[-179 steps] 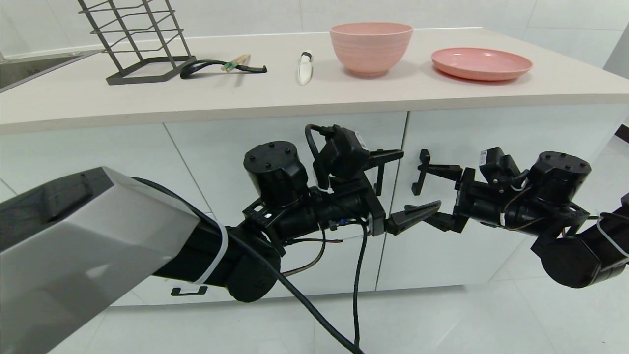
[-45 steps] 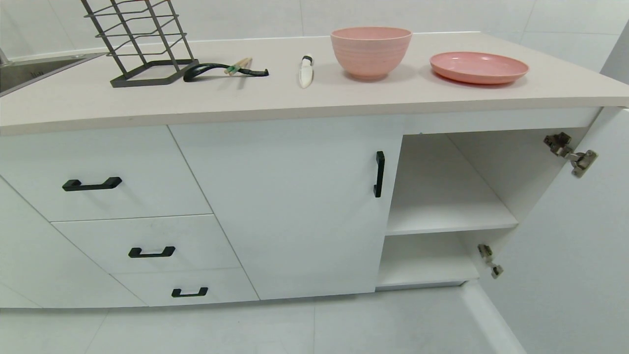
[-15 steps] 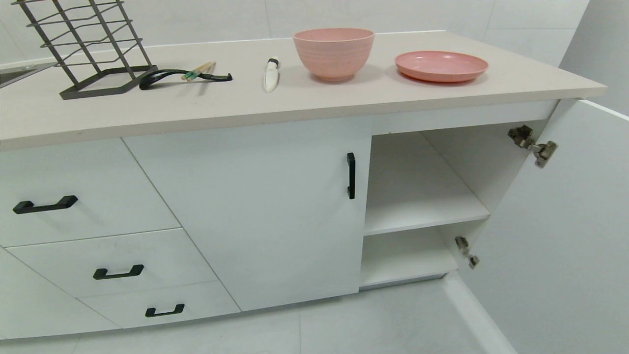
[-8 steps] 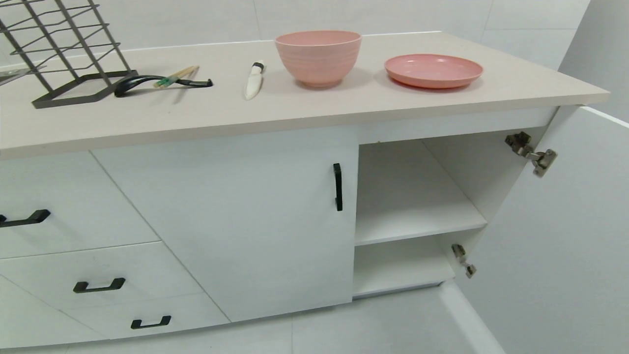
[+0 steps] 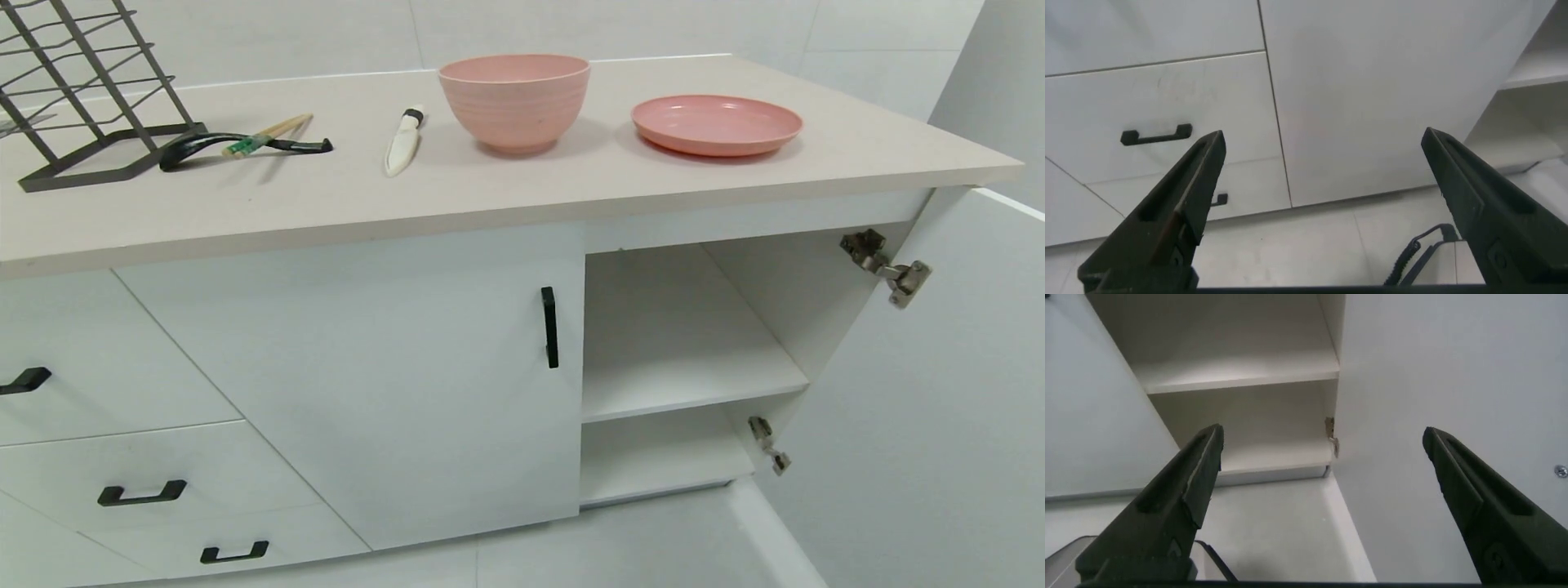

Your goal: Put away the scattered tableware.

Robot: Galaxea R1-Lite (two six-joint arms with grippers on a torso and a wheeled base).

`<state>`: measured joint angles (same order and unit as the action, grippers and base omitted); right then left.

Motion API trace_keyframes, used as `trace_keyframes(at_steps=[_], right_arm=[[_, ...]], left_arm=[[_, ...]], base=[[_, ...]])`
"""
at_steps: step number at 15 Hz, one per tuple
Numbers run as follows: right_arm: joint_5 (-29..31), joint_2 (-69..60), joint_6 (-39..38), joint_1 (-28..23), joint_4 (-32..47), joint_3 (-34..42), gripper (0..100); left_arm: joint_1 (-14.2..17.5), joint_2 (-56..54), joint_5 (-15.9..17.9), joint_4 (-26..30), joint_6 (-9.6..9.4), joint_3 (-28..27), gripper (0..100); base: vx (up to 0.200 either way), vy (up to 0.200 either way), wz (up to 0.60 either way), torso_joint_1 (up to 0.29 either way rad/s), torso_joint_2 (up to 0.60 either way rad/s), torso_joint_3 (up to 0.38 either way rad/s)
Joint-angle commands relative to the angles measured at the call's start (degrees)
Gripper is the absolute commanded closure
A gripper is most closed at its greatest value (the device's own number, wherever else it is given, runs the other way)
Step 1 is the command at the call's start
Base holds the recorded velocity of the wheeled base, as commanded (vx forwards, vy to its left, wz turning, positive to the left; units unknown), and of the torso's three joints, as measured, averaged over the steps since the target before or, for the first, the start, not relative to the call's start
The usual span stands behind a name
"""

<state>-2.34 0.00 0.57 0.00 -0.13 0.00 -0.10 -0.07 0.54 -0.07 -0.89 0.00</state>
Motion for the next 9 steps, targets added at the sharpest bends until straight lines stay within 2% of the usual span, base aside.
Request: trace_keyframes(at_steps=[1,4,9], right_arm=[[0.0,0.0,0.0,0.0,0.0,0.0,0],[0.0,0.0,0.1,0.0,0.0,0.0,0],[0.0,0.0,0.2,0.0,0.0,0.0,0]], left_arm=[[0.0,0.1,0.0,0.0,0.01,0.0,0],[0.0,0.1,0.0,0.0,0.01,0.0,0],[0.0,0.1,0.0,0.0,0.1,0.0,0]], base=[[0.2,0.0,0.0,-0.002,0.0,0.007],[0.2,0.0,0.0,-0.002,0.0,0.004],[0.0,0.0,0.0,0.0,0.0,0.0]])
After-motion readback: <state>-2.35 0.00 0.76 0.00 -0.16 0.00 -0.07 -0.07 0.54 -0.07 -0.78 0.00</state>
